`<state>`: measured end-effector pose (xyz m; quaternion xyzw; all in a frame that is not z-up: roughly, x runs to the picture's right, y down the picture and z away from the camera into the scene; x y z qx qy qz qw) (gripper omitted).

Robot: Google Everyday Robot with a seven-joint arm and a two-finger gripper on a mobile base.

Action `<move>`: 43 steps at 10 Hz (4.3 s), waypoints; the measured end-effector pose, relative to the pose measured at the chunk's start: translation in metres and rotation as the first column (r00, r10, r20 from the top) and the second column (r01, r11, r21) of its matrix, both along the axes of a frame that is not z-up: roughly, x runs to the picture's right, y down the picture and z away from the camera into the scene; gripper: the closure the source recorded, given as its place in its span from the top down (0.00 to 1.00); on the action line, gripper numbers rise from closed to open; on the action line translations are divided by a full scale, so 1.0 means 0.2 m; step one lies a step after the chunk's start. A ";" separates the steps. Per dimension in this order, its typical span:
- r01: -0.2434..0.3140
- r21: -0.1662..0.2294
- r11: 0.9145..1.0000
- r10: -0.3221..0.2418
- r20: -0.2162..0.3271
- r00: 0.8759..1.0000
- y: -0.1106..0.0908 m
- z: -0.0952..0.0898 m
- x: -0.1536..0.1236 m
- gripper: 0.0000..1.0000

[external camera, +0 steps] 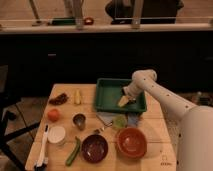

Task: Place eraser in paper cup

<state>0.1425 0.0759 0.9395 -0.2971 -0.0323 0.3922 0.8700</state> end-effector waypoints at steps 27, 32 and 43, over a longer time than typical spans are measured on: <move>-0.069 0.247 0.967 0.065 0.026 0.998 -0.25 -0.43 -0.04 0.80; -0.146 0.209 0.967 0.155 -0.025 0.988 -0.23 -0.06 0.04 0.80; -0.229 0.087 0.970 0.238 -0.121 0.964 -0.14 0.28 0.20 0.75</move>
